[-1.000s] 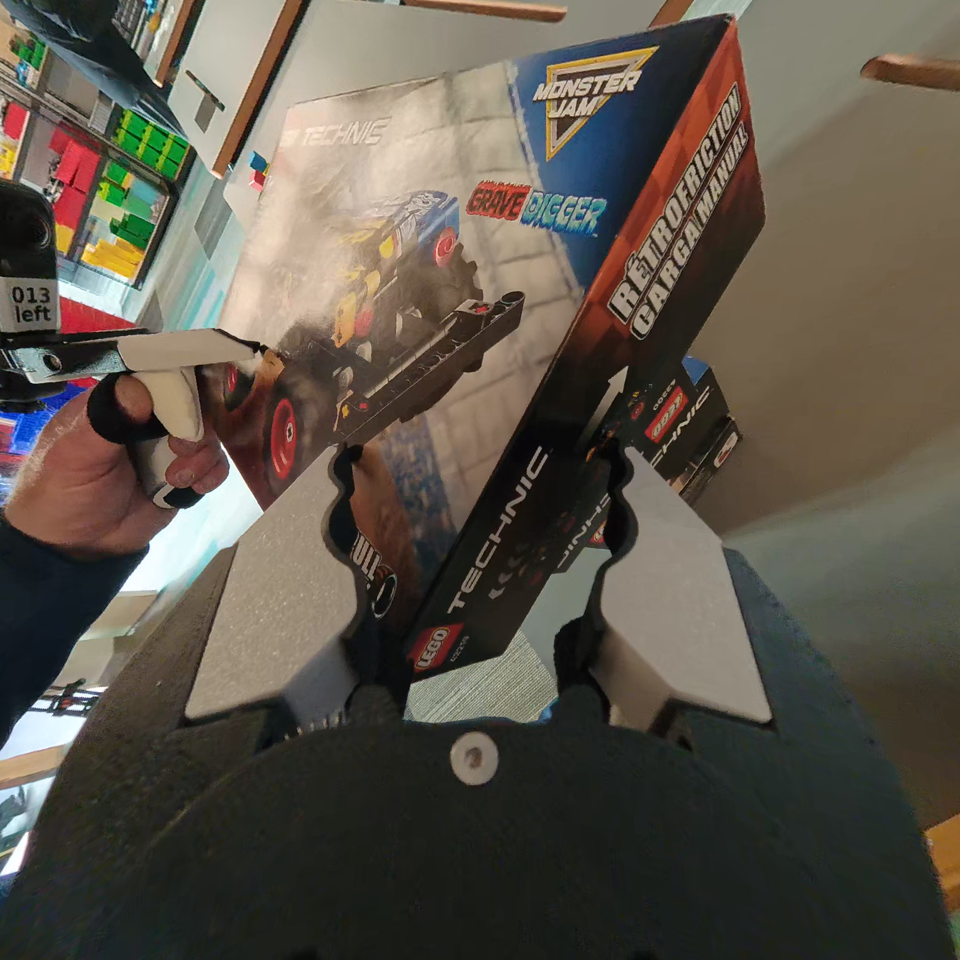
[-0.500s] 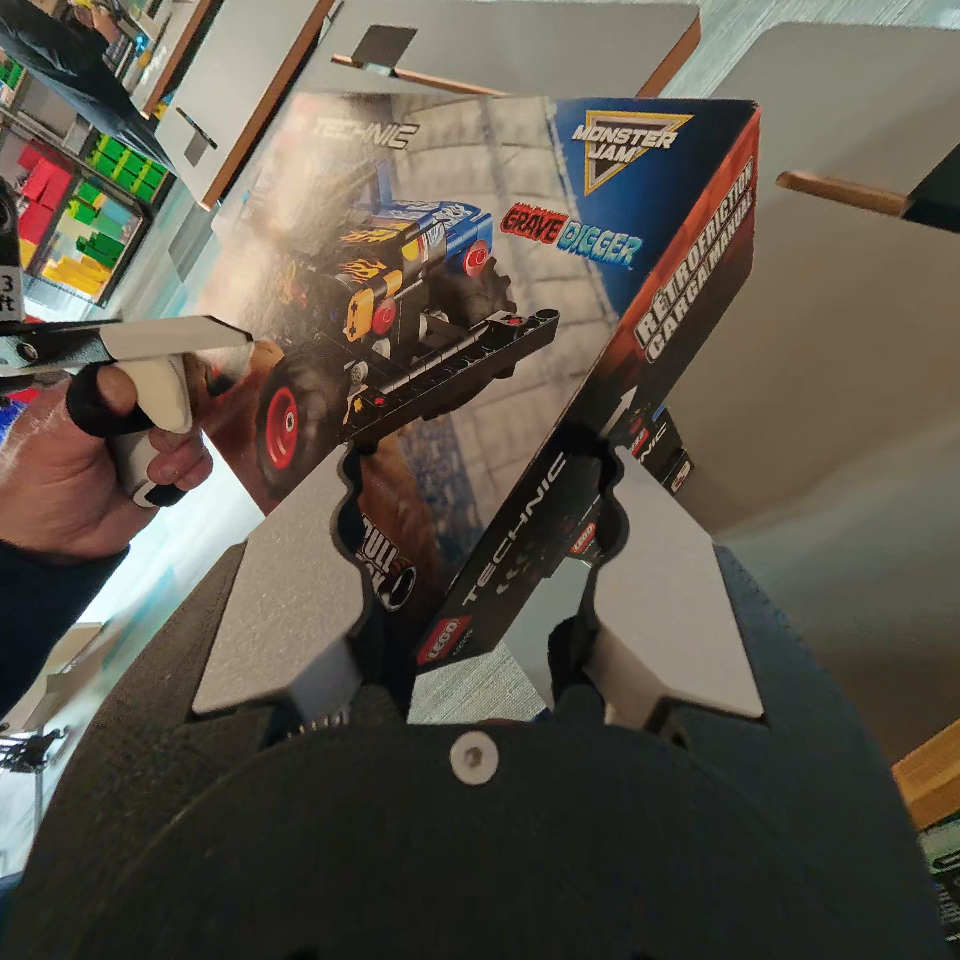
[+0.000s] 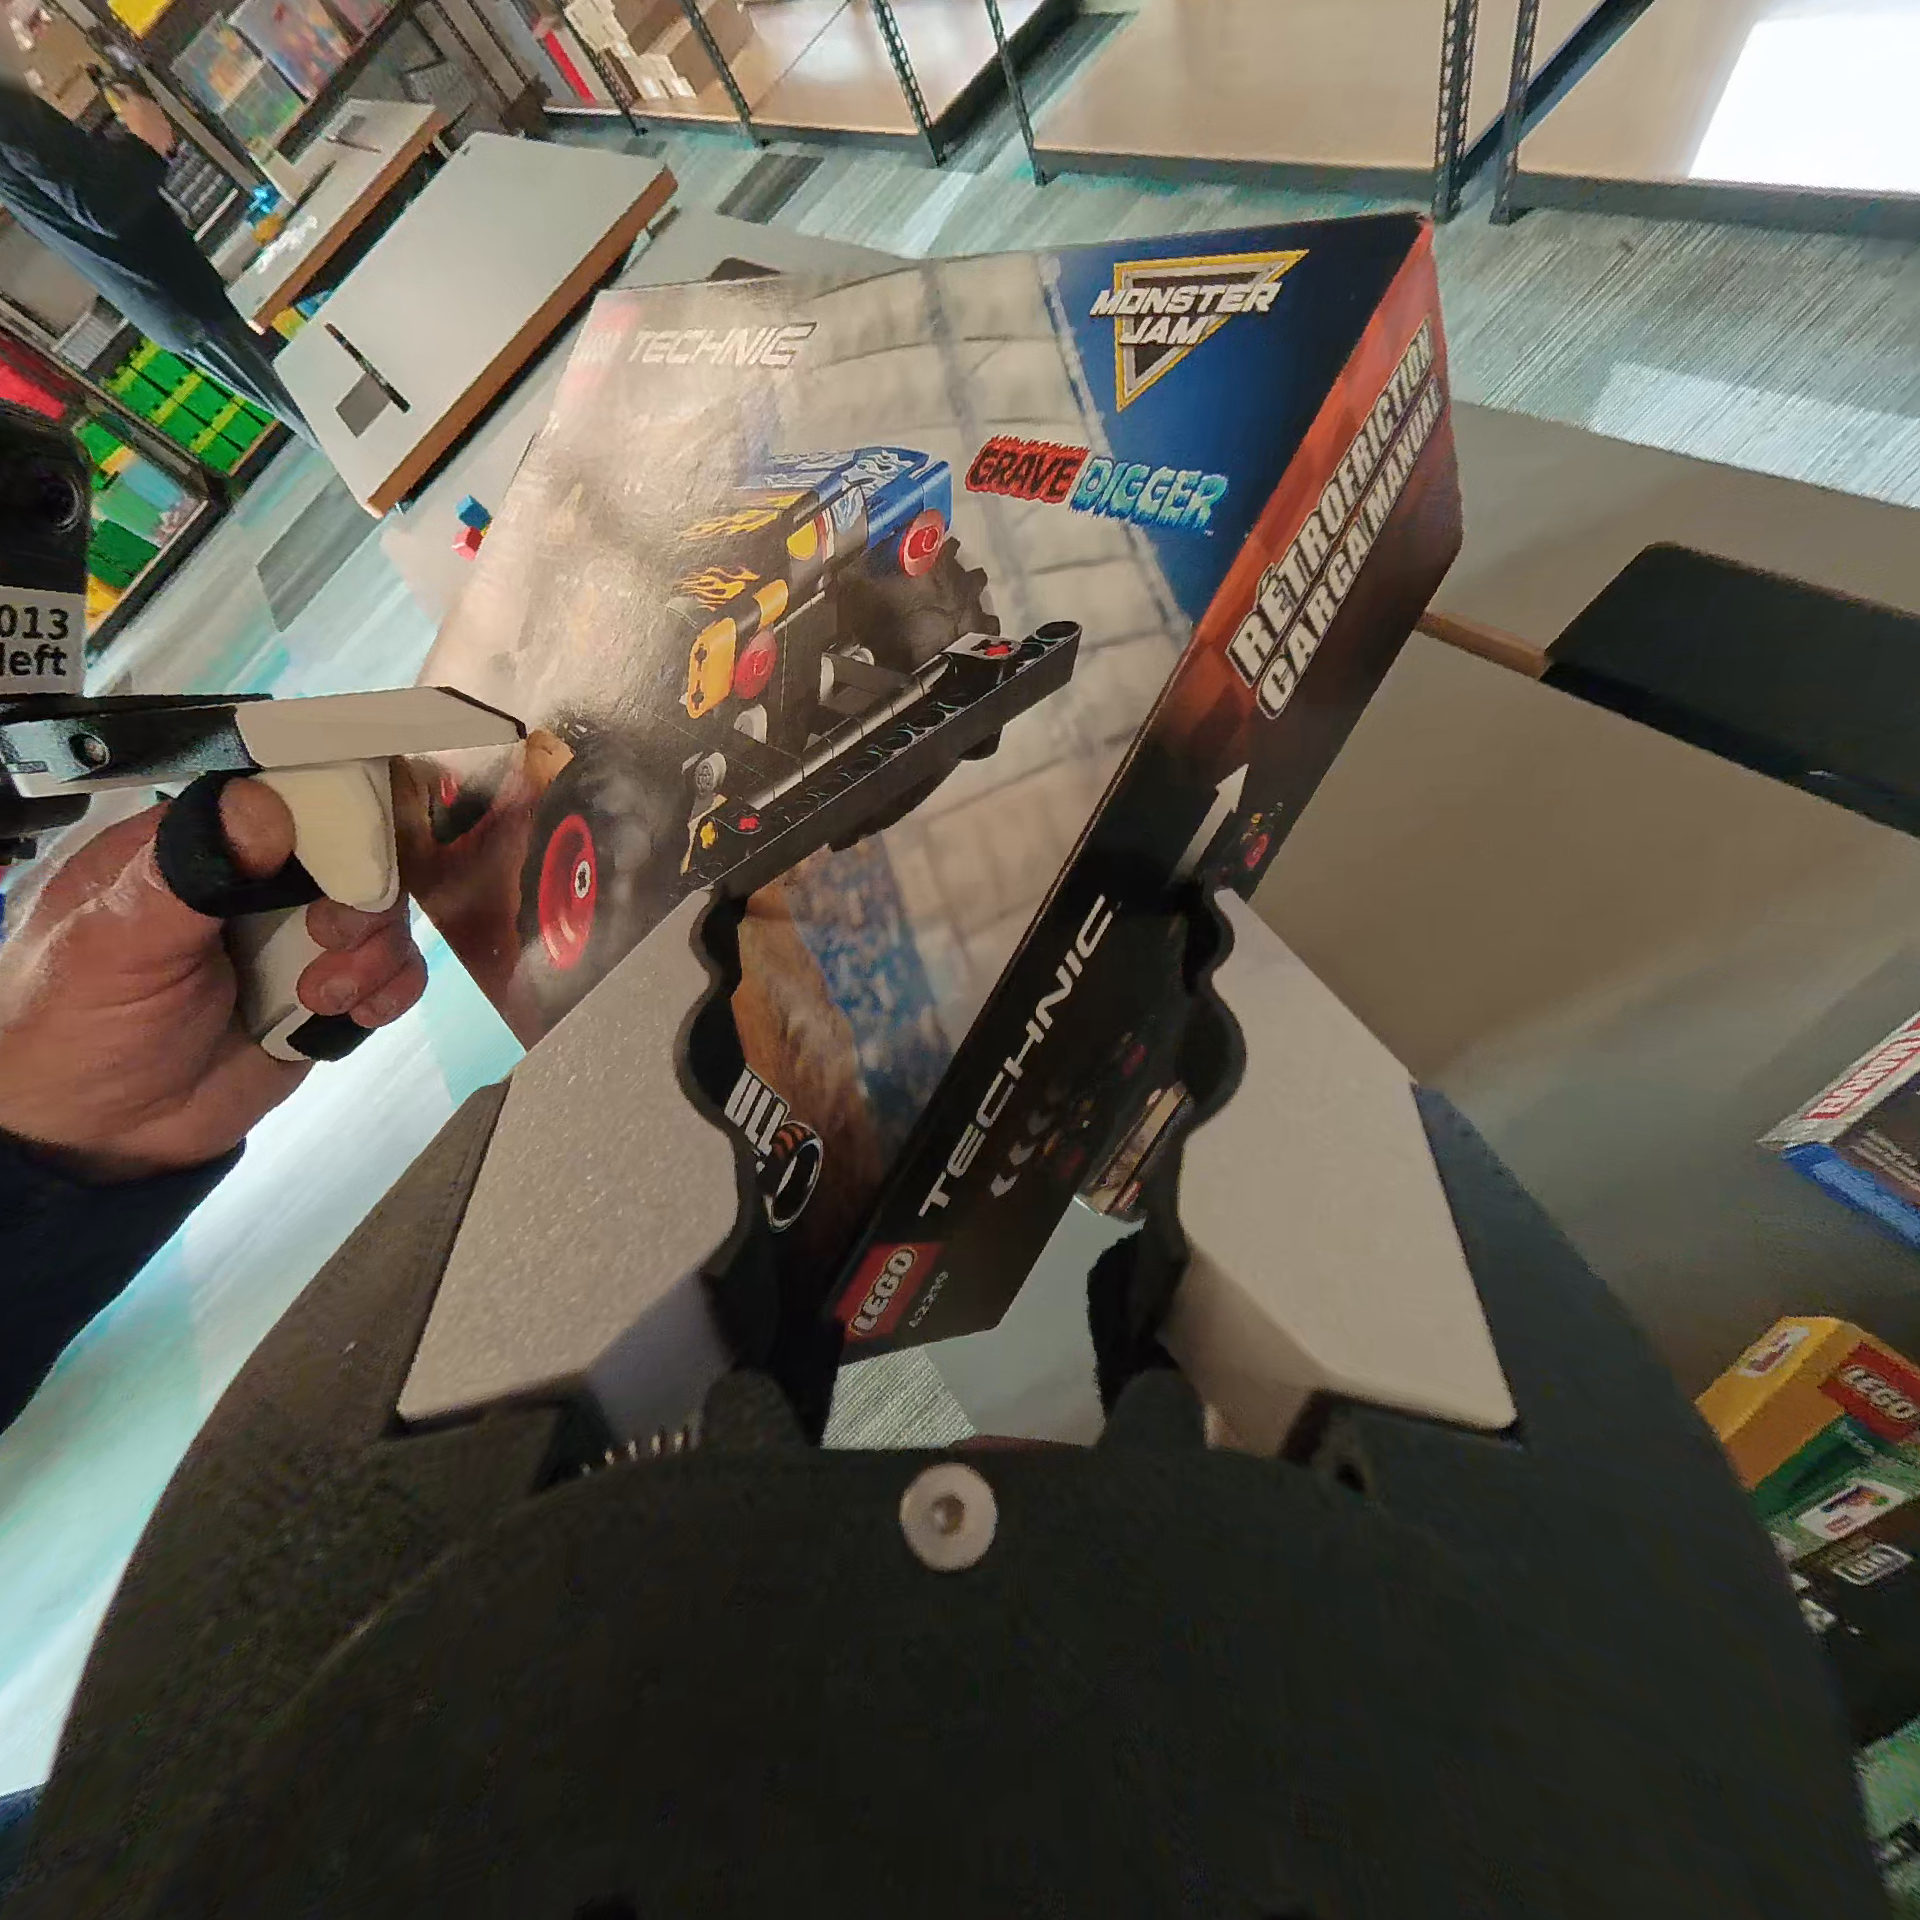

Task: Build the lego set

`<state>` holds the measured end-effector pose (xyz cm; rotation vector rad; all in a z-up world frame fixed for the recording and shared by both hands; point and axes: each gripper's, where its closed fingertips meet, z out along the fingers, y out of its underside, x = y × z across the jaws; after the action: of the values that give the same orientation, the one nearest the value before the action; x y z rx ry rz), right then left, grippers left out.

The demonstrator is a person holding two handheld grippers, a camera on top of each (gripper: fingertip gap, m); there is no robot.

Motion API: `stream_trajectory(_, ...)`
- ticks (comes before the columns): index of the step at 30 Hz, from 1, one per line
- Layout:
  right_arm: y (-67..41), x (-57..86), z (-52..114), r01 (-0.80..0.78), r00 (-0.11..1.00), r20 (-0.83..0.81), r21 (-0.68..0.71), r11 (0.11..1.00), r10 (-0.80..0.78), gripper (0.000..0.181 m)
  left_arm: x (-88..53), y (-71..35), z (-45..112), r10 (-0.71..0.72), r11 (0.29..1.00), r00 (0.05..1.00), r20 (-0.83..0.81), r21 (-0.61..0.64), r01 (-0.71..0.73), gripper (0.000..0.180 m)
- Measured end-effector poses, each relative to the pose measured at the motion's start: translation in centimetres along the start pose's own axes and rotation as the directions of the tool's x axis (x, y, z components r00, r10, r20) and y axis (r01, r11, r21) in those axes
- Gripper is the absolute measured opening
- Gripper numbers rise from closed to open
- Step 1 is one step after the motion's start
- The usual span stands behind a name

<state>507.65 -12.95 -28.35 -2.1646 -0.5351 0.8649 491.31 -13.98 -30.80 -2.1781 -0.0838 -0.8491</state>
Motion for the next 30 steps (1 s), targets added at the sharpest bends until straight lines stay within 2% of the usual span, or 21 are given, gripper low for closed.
stream_trajectory(16,-6.0,4.1,-11.7,0.046,0.985,-0.171,0.159,0.986,-0.019,0.082,12.5,-3.2,4.1,0.114,0.993,0.976,-0.185,0.019,-0.112,0.125)
stream_trajectory(24,-7.3,8.8,-22.7,0.06,0.94,-0.341,0.243,0.968,0.027,0.079,23.4,-1.6,8.8,0.153,0.98,0.918,-0.365,-0.061,-0.187,0.13)
stream_trajectory(30,-6.0,13.6,-31.1,0.004,0.892,-0.433,0.29,0.957,0.127,0.077,31.9,1.8,12.5,0.122,0.961,0.86,-0.495,-0.158,-0.227,0.135)
